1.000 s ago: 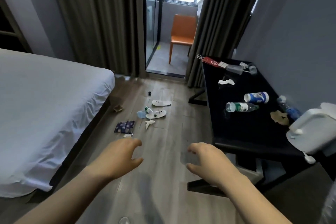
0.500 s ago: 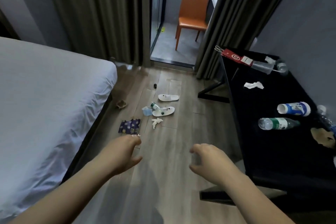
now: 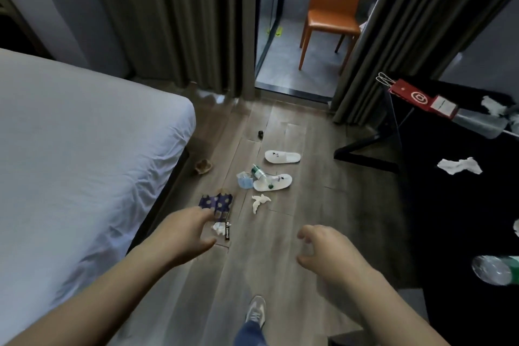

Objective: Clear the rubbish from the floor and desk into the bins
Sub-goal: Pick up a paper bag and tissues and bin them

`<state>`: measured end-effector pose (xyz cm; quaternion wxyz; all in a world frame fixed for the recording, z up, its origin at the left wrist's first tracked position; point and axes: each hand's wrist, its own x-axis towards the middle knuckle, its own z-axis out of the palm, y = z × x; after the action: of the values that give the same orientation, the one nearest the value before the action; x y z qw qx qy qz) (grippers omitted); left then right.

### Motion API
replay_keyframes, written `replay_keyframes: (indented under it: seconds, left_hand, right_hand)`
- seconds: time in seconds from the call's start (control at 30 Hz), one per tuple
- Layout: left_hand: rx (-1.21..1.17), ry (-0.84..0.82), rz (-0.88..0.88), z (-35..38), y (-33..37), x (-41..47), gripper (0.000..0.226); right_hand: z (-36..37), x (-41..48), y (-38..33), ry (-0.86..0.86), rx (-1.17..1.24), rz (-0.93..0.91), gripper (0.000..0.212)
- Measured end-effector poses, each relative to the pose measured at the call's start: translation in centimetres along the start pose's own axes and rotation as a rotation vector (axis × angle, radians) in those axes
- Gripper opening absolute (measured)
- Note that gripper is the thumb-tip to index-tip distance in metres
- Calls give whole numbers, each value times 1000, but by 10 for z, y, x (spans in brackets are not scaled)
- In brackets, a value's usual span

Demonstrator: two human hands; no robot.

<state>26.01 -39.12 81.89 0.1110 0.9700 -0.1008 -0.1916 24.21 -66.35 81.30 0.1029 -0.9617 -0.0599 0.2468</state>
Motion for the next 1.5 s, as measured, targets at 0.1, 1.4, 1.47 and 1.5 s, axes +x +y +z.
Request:
replay_keyframes:
  seconds: [0.1,1.4,1.47,1.5]
  left_hand:
    - [-17,-4,-18,-9,-3,40,40]
    - [-146,-307,-222,165,-223,438,49]
    - [-151,-320,-265,207,-232,459,50]
    - [-162,-324,-293,229,-238,469,51]
  right_hand:
    - [-22,43,9,-2,-10,-19,46]
    - [91,503,6,-226,-74,-59,44]
    - [121,533,17,-225,-85,-76,44]
    - [138,549,23,-226,-90,-87,44]
